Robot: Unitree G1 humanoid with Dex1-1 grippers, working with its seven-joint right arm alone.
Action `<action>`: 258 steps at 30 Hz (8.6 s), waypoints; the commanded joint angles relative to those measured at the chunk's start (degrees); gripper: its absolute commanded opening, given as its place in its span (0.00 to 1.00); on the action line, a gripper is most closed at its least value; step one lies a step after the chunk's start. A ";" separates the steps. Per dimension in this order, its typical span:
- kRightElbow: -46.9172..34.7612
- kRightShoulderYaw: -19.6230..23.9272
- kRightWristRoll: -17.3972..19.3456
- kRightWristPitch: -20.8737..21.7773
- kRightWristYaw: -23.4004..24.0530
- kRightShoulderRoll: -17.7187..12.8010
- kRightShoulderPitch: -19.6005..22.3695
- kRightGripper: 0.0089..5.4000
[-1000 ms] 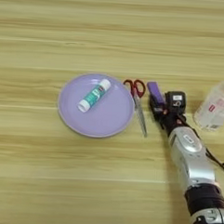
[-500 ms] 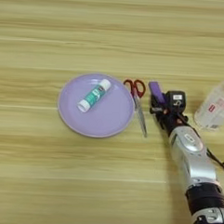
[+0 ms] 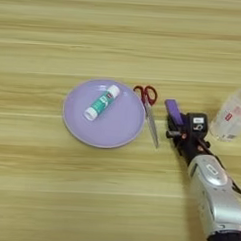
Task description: Move the objects on the table
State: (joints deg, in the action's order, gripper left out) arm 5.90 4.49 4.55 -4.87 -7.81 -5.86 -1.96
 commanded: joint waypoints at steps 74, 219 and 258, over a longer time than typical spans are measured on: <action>-25.32 -7.43 -12.31 4.34 1.45 -2.71 -13.64 1.00; -19.29 -15.45 -12.85 -4.46 -3.05 -0.44 2.68 1.00; -7.55 -19.13 -12.02 -15.28 -12.24 -2.84 9.71 1.00</action>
State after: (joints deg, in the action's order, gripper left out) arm 0.40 -15.74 -7.63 -19.00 -19.78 -6.85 6.96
